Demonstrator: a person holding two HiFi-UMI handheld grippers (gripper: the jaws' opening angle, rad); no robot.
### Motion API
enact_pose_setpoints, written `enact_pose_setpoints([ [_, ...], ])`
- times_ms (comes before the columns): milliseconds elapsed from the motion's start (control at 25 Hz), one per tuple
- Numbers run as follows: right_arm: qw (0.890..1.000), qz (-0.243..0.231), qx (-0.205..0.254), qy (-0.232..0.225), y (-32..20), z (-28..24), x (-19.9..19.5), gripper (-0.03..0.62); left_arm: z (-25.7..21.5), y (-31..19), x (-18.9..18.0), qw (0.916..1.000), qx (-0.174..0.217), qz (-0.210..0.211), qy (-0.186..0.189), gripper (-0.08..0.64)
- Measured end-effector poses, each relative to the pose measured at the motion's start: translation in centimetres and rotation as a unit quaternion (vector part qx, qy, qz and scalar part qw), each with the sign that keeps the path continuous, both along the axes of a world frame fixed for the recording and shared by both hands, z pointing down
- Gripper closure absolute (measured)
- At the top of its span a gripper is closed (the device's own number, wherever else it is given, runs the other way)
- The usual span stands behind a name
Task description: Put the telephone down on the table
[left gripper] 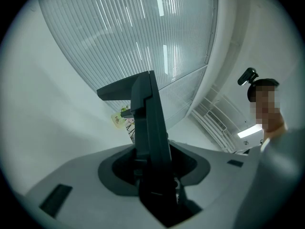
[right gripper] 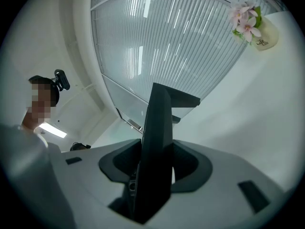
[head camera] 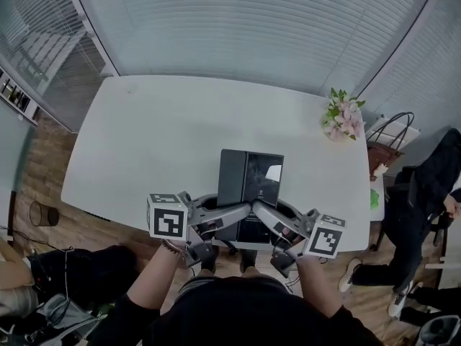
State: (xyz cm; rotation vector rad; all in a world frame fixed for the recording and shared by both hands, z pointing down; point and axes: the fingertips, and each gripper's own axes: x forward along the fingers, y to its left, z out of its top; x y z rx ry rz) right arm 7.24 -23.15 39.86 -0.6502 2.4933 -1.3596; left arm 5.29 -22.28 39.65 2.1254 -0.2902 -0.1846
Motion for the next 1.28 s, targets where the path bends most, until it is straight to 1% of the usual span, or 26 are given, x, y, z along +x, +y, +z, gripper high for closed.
enact_pose_setpoints([
  [160,1.000,-0.004,-0.016,-0.005,-0.5,1.6,-0.1,0.410,1.5,-0.5,-0.1,0.9999,-0.015,-0.003,-0.005,0.365],
  [320,1.000,-0.006,-0.021,-0.013,-1.1,2.2,-0.3,0.408,2.3,-1.1,-0.3,0.9998,-0.015,-0.002,-0.012,0.365],
  [480,1.000,-0.007,-0.025,-0.005,-1.7,2.9,-0.2,0.408,2.9,-1.8,-0.2,0.9999,-0.013,-0.001,-0.005,0.365],
  [720,0.999,-0.009,-0.031,0.006,-2.7,4.6,0.0,0.406,4.8,-2.7,0.0,0.9996,-0.029,-0.005,0.002,0.365],
  [1160,0.997,-0.024,-0.071,-0.001,-2.5,7.4,-0.5,0.407,7.4,-2.6,-0.1,0.9983,-0.055,0.005,-0.018,0.371],
  [1280,0.997,-0.025,-0.077,0.009,-2.5,8.3,-0.2,0.407,8.2,-2.5,0.0,0.9980,-0.058,0.010,-0.025,0.371],
])
